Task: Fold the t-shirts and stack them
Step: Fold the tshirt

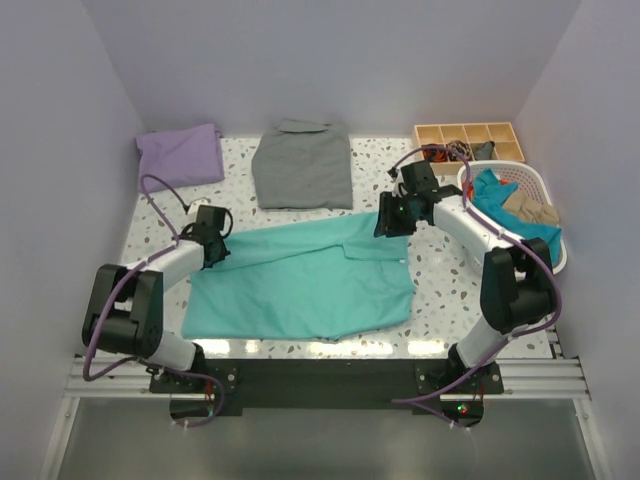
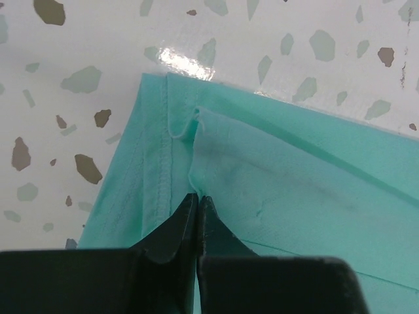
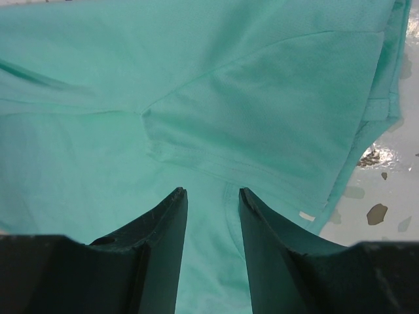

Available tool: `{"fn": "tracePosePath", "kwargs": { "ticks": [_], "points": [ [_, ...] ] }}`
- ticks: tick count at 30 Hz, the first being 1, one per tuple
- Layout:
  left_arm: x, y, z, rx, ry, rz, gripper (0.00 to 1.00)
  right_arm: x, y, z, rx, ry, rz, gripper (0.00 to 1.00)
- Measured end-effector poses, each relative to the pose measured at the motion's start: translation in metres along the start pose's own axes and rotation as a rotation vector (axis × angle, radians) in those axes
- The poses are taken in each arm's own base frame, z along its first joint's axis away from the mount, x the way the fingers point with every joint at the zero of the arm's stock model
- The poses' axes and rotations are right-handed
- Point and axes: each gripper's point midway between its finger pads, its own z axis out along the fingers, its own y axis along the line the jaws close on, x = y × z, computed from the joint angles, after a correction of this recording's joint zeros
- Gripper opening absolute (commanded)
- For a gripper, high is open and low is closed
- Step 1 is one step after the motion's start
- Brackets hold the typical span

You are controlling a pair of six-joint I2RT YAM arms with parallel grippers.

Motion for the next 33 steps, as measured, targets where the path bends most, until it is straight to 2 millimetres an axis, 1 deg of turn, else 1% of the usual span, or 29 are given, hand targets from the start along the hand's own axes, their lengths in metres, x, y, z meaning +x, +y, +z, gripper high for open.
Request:
{"fn": "tracePosePath", "kwargs": {
  "ticks": [2, 4, 9, 11, 14, 17, 18, 20, 22, 24, 25, 26, 27, 28, 29, 30, 33],
  "points": [
    [-0.004, 0.004, -0.005, -0.01, -0.013, -0.002, 0.0, 0.0, 0.0, 0.0, 0.0, 0.0, 0.0, 0.42],
    [-0.013, 0.007, -0.015, -0.013, -0.043, -0.013, 0.0, 0.0, 0.0, 0.0, -0.001, 0.001, 0.0, 0.42],
    [-0.051, 0.01, -0.053, 0.027, -0.179, -0.078, 0.0, 0.006, -0.001, 0.002, 0.0, 0.015, 0.003, 0.41],
    [-0.06, 0.011, -0.065, 0.045, -0.218, -0.101, 0.0, 0.007, -0.002, 0.002, 0.001, 0.018, 0.003, 0.42],
    [-0.064, 0.013, -0.075, 0.055, -0.239, -0.13, 0.0, 0.008, -0.002, 0.002, -0.001, 0.019, 0.004, 0.42],
    [-0.058, 0.017, -0.078, 0.057, -0.236, -0.15, 0.0, 0.01, 0.0, 0.003, -0.009, 0.027, 0.003, 0.41],
    [-0.054, 0.018, -0.077, 0.056, -0.232, -0.154, 0.01, 0.011, 0.001, 0.003, -0.014, 0.03, 0.002, 0.41],
    [-0.044, 0.023, -0.077, 0.053, -0.223, -0.157, 0.13, 0.012, 0.005, 0.003, -0.03, 0.036, 0.0, 0.41],
    [-0.037, 0.026, -0.078, 0.058, -0.222, -0.167, 0.13, 0.014, 0.009, 0.003, -0.049, 0.043, -0.004, 0.41],
    [-0.035, 0.028, -0.082, 0.07, -0.233, -0.18, 0.15, 0.016, 0.011, 0.004, -0.056, 0.049, -0.006, 0.41],
    [-0.034, 0.029, -0.085, 0.076, -0.241, -0.187, 0.2, 0.017, 0.011, 0.004, -0.057, 0.052, -0.007, 0.41],
    [-0.035, 0.03, -0.087, 0.082, -0.251, -0.195, 0.28, 0.018, 0.012, 0.005, -0.059, 0.057, -0.008, 0.41],
    [-0.035, 0.031, -0.089, 0.085, -0.255, -0.2, 0.32, 0.019, 0.012, 0.006, -0.06, 0.059, -0.008, 0.41],
    [-0.035, 0.031, -0.091, 0.088, -0.259, -0.208, 0.46, 0.02, 0.012, 0.006, -0.06, 0.063, -0.008, 0.42],
    [-0.034, 0.031, -0.091, 0.088, -0.257, -0.213, 0.57, 0.02, 0.012, 0.007, -0.06, 0.066, -0.007, 0.41],
    [-0.032, 0.032, -0.091, 0.086, -0.25, -0.214, 0.63, 0.021, 0.012, 0.008, -0.061, 0.07, -0.006, 0.42],
    [-0.022, 0.033, -0.087, 0.072, -0.206, -0.215, 0.67, 0.023, 0.012, 0.01, -0.065, 0.078, -0.004, 0.42]
  ]
}}
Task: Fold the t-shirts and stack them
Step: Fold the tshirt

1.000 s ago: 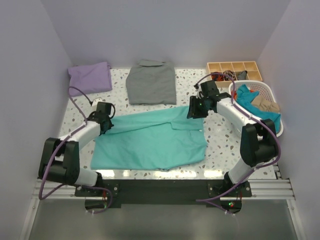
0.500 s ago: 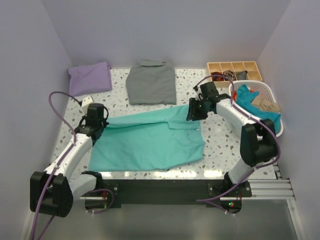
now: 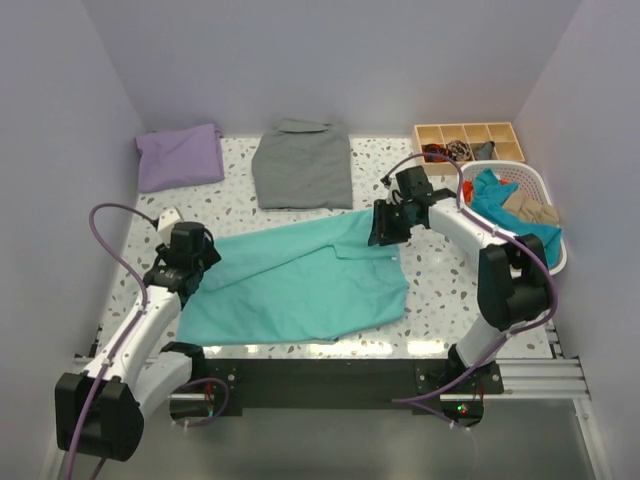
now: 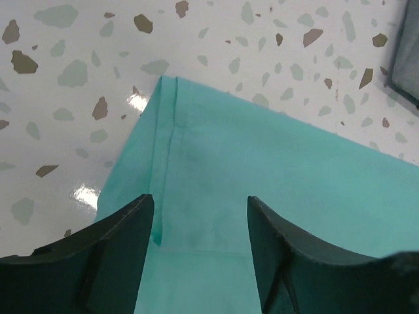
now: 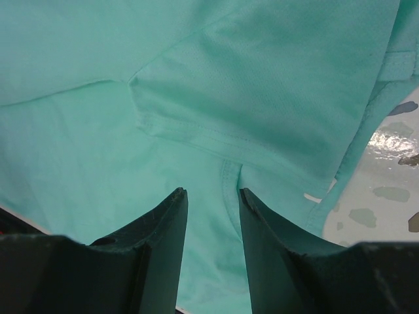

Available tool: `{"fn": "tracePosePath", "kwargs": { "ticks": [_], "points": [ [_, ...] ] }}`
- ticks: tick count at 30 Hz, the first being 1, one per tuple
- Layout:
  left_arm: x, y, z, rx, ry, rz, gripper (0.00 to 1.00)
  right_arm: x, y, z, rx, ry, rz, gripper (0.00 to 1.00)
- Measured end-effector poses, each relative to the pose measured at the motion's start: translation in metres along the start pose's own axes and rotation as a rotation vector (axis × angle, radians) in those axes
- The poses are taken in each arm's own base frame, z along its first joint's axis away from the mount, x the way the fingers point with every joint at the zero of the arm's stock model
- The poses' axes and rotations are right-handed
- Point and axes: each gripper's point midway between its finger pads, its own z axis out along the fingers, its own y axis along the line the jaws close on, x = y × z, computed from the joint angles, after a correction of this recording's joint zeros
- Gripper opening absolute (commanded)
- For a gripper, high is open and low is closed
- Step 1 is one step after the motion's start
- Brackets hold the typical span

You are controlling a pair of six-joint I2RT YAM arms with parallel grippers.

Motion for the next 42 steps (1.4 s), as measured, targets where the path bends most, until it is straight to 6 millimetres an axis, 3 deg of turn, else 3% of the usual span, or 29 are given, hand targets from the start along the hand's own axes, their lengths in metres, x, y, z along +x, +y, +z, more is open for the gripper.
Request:
{"fn": "tracePosePath", "kwargs": {
  "ticks": [6, 11, 18, 24, 28, 37, 42],
  "points": [
    [-0.001, 0.002, -0.005, 0.005, -0.007, -0.012, 0.72, 0.0, 0.0, 0.001, -0.003, 0.002, 0.0, 0.41],
    [-0.005, -0.014, 0.006, 0.048, -0.014, -0.005, 0.7, -0.003, 0.001, 0.004, -0.004, 0.0, 0.0, 0.41],
    [0.019, -0.049, 0.051, 0.108, 0.126, 0.076, 0.67, -0.02, 0.001, 0.019, -0.005, 0.0, 0.0, 0.42],
    [0.055, -0.051, 0.076, 0.106, 0.234, 0.135, 0.67, -0.019, -0.006, 0.042, 0.003, 0.032, 0.01, 0.4],
    [0.049, -0.058, 0.086, 0.11, 0.217, 0.15, 0.68, -0.01, -0.018, 0.063, 0.037, 0.078, 0.037, 0.39],
    [0.022, -0.075, 0.125, 0.033, 0.173, 0.222, 0.69, -0.019, -0.038, 0.06, 0.149, 0.019, 0.094, 0.39],
    [0.016, -0.086, 0.135, 0.047, 0.165, 0.234, 0.68, -0.024, -0.065, 0.051, 0.247, -0.027, 0.131, 0.4]
  ]
}}
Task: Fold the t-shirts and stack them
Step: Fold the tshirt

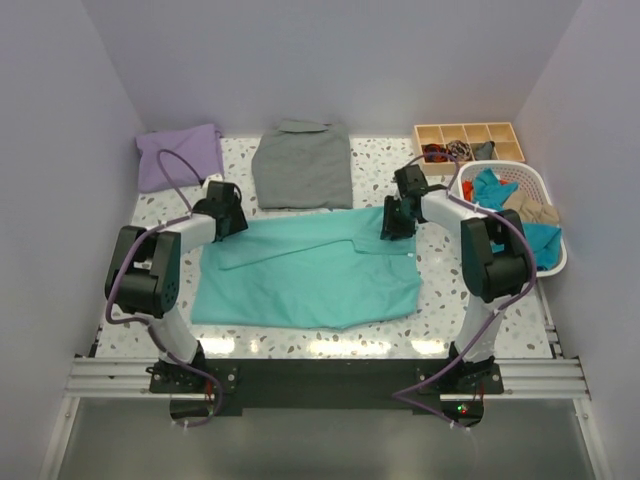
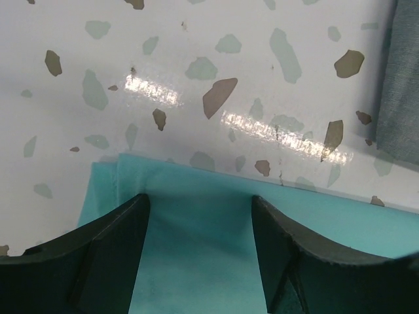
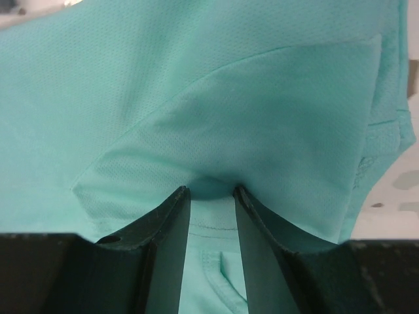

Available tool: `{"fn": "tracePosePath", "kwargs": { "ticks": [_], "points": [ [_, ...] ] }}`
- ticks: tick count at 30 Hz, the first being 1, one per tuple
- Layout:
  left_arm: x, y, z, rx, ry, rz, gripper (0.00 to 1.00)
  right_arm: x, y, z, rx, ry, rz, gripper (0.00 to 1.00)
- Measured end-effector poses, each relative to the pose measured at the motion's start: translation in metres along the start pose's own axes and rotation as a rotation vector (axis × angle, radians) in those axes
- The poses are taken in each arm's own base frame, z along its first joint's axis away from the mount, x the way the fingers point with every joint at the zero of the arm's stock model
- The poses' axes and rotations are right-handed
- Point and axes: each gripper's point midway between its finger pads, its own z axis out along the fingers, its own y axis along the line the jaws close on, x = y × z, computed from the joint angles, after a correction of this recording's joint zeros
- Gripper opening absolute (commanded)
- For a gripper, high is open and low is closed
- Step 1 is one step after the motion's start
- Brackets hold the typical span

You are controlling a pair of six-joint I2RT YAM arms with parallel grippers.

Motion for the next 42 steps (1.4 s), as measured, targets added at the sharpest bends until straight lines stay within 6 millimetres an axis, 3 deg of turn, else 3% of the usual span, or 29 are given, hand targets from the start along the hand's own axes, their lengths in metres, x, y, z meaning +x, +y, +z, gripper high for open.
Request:
{"fn": "tracePosePath", "kwargs": {
  "ticks": [5, 10, 15, 18, 20, 22, 25, 30, 36, 42],
  "points": [
    [0.0, -0.01, -0.001, 0.049, 0.005, -0.001, 0.68, -0.016, -0.024, -0.001, 0.071, -0.03, 0.036, 0.43],
    [-0.003, -0.015, -0.009, 0.078, -0.001, -0.004, 0.68, -0.024, -0.024, 0.0, 0.059, -0.034, 0.01, 0.45],
    [-0.029, -0.024, -0.05, 0.157, -0.097, -0.024, 0.7, -0.025, -0.011, -0.007, -0.025, -0.039, -0.018, 0.47],
    [-0.049, -0.034, -0.082, 0.218, -0.177, -0.04, 0.68, -0.029, -0.001, -0.024, -0.077, -0.067, -0.036, 0.47],
    [-0.05, -0.035, -0.094, 0.244, -0.201, -0.05, 0.68, -0.036, 0.006, -0.041, -0.11, -0.101, -0.049, 0.47],
    [-0.035, -0.031, -0.099, 0.249, -0.188, -0.055, 0.68, -0.042, 0.011, -0.057, -0.13, -0.14, -0.059, 0.48],
    [0.01, -0.016, -0.093, 0.222, -0.107, -0.056, 0.68, -0.039, 0.012, -0.072, -0.138, -0.168, -0.063, 0.49],
    [0.073, 0.009, -0.083, 0.149, 0.036, -0.064, 0.67, -0.021, 0.004, -0.069, -0.116, -0.133, -0.045, 0.5],
    [0.077, 0.011, -0.082, 0.135, 0.043, -0.096, 0.67, -0.003, -0.008, -0.061, -0.095, -0.084, -0.01, 0.5],
    [0.079, 0.011, -0.076, 0.123, 0.046, -0.11, 0.54, -0.004, -0.011, -0.061, -0.091, -0.085, 0.001, 0.5]
  ]
}}
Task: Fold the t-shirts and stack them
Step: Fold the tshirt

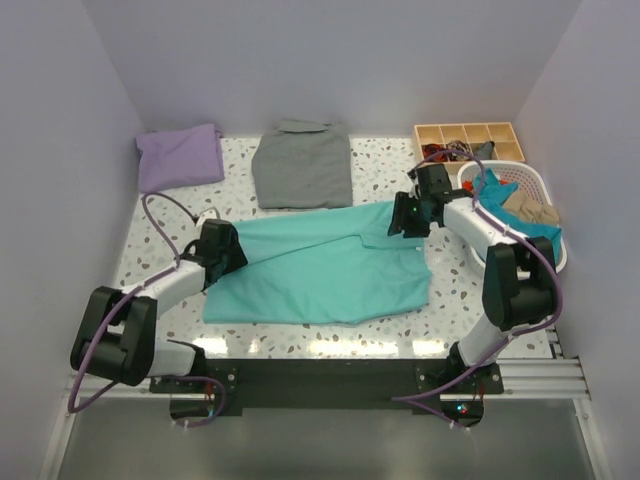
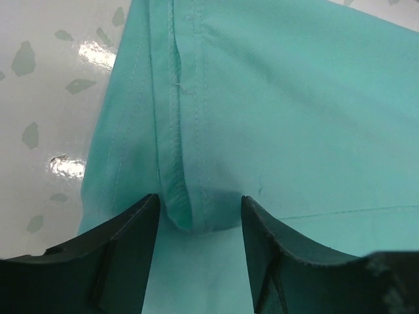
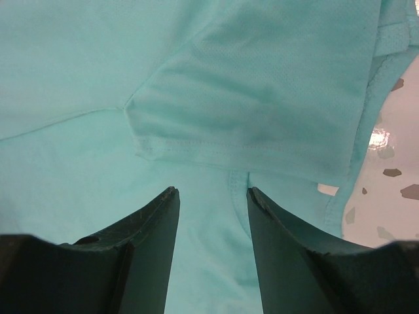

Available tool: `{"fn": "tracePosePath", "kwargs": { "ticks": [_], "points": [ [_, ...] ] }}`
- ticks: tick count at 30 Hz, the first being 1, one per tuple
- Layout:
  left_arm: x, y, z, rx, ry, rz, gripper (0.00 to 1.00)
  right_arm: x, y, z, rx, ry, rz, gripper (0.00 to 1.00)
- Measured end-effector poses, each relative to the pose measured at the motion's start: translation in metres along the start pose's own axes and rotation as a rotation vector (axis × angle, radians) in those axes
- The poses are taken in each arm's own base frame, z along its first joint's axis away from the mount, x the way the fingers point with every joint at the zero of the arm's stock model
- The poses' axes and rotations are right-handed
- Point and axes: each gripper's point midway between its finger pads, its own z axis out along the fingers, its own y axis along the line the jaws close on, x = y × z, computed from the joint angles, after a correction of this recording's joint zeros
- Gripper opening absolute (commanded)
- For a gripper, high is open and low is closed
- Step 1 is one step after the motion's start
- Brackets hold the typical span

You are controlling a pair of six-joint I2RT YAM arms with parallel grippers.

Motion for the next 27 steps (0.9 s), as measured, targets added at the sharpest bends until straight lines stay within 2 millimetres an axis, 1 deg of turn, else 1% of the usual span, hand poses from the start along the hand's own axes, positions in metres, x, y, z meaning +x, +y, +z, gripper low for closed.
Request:
{"fn": "tracePosePath", "kwargs": {
  "ticks": [1, 3, 4, 7, 11, 16, 22, 27],
  "points": [
    [0.001, 0.0, 0.002, -0.003, 0.004, 0.0, 0.49, 0.0, 0.0, 0.0, 0.0, 0.0, 0.0, 0.5],
    [0.0, -0.001, 0.005, 0.0, -0.001, -0.003, 0.45, 0.001, -0.001, 0.0, 0.003, 0.002, 0.002, 0.5],
    [0.0, -0.002, 0.006, 0.0, -0.002, -0.005, 0.38, 0.002, -0.003, 0.001, 0.007, 0.003, 0.004, 0.5],
    [0.0, -0.002, 0.008, 0.002, -0.005, -0.01, 0.22, 0.002, -0.011, 0.001, 0.029, 0.003, 0.024, 0.5],
    [0.0, -0.003, 0.009, 0.002, -0.004, -0.013, 0.14, 0.001, -0.029, 0.001, 0.063, -0.001, 0.08, 0.49],
    [-0.002, -0.003, 0.009, -0.002, -0.009, -0.014, 0.11, 0.002, -0.051, 0.001, 0.123, -0.008, 0.143, 0.49],
    [-0.013, -0.007, 0.005, -0.001, -0.034, -0.01, 0.05, 0.008, -0.063, 0.009, 0.164, 0.012, 0.168, 0.47],
    [-0.023, -0.01, 0.001, 0.009, -0.064, -0.01, 0.04, 0.015, -0.07, 0.019, 0.185, 0.042, 0.179, 0.45]
  ]
}}
